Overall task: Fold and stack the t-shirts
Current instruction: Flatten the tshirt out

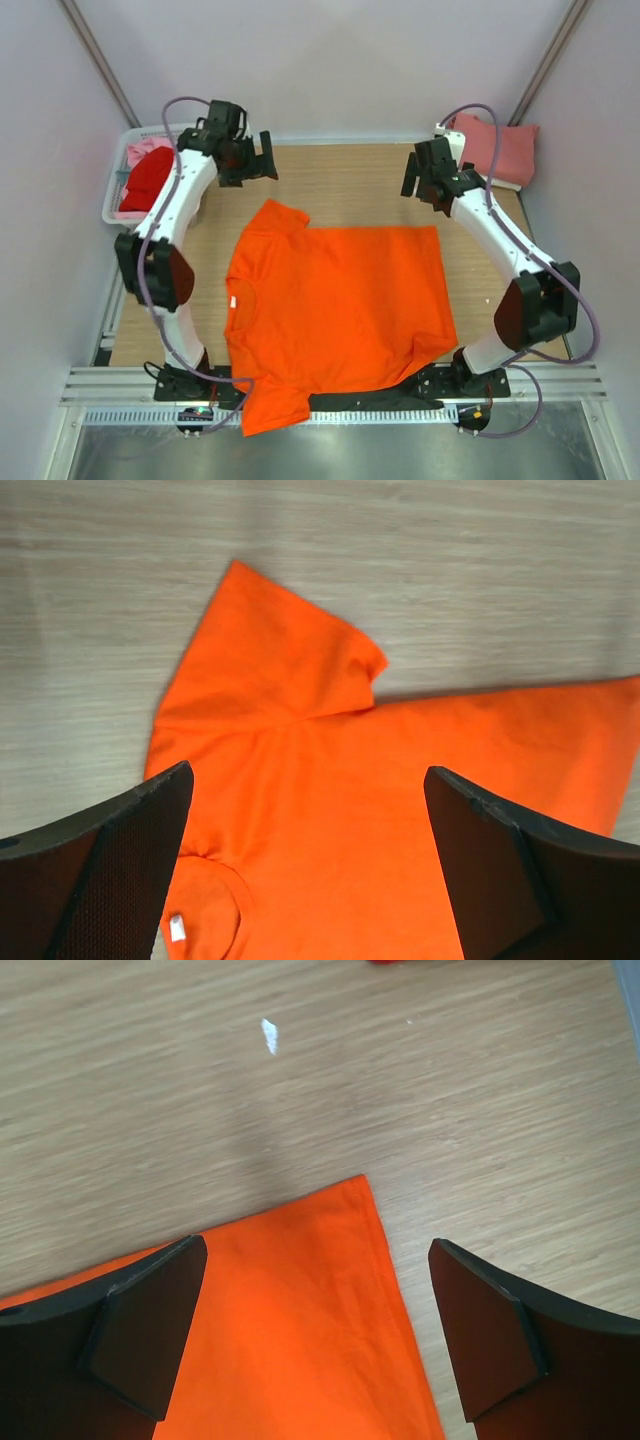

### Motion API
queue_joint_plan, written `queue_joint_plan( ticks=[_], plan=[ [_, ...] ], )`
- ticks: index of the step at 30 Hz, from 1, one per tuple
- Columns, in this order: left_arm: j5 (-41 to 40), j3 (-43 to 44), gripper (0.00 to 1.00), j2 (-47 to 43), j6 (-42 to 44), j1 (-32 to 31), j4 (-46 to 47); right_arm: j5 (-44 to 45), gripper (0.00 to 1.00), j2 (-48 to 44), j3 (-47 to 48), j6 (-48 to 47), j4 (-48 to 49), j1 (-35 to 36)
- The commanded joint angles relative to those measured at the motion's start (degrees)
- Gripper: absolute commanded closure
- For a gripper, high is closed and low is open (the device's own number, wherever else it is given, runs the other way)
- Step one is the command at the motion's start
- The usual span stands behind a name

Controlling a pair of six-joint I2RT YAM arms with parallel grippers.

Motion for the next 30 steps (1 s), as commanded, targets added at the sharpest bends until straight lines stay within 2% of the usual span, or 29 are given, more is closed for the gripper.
queue_joint_plan(
  ticks=[1,3,4,7,8,13,21,30],
  plan=[
    [-2.13,-8.62,0.02,-13.34,-0.40,-0.12,2.43,-4.90,0.00,-7.29,-2.92,0.18,2.93,0.23],
    [-2.83,-15.50,0.02,-19.06,-1.27,-0.56,7.59,-12.09,0.00,-9.93,-7.47,0.71,5.46,0.32],
    [-2.75,-22.06,0.02,-20.38,-1.89,-0.56,9.10,-14.21,0.00,-10.46,-8.89,0.98,6.35,0.23],
    [-1.70,-29.84,0.04,-22.77,-4.43,-0.65,13.94,-22.82,0.00,-10.03,-12.68,2.12,8.73,0.32],
    [-1.26,-34.22,0.06,-22.94,-5.14,-0.74,15.00,-24.15,0.00,-9.51,-13.29,2.47,9.00,0.23],
    [-0.64,-43.04,0.08,-21.11,-9.36,-1.62,24.05,-26.09,0.00,-2.83,-14.53,3.79,8.65,0.23],
    [-2.66,-41.12,0.11,-9.95,-11.56,-1.97,28.02,-22.15,0.01,10.52,-9.89,2.39,9.00,0.23],
    [-4.68,-29.44,0.14,2.71,-10.77,-1.44,24.42,-18.28,0.01,24.94,1.10,0.19,5.67,-0.29]
  ],
)
